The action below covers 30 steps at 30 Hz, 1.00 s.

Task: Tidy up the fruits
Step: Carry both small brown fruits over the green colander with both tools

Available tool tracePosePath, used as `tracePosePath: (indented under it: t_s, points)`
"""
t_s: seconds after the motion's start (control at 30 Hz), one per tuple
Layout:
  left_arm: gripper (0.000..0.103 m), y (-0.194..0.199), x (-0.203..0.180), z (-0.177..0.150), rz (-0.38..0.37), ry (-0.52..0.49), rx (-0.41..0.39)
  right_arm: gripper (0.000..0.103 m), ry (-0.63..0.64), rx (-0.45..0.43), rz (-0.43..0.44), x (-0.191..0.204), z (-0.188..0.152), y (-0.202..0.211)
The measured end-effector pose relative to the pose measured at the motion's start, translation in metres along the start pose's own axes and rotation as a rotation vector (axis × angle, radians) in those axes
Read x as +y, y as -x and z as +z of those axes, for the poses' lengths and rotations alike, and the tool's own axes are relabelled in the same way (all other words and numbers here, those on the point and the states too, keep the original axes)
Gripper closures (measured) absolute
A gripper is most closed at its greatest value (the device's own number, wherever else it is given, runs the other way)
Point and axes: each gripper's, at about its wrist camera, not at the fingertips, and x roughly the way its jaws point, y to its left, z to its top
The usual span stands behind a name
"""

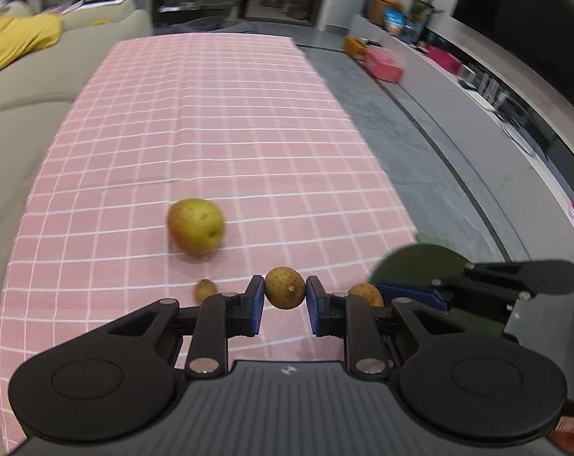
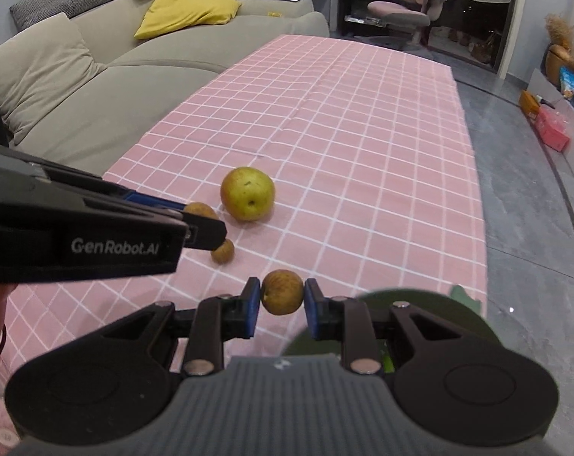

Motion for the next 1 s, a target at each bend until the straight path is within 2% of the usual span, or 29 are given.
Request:
tracePosePath:
  t_s: [0.23, 0.47, 0.63, 1.0]
  points:
    - [0.077, 0.002, -0.035, -0.008, -0.043, -0.078, 0.009, 0.083, -0.003, 0.002, -0.047, -0.015, -0.024, 0.024]
    - [0.077, -0.006, -0.059, -0.015, -0.105, -0.108, 0.036, 0.083, -0.016, 0.017, -0.086, -0.031, -0.045, 0.038]
    - [0.077, -0.016, -0.073, -0.019, -0.123, -0.138, 0.059, 0.082, -0.042, 0.030, -0.122, -0.049, -0.054, 0.041]
    - [0.077, -0.037, -0.077, -0.018, -0.152, -0.115, 0.088, 0.082, -0.090, 0.052, -0.173, -0.079, -0.065, 0.039]
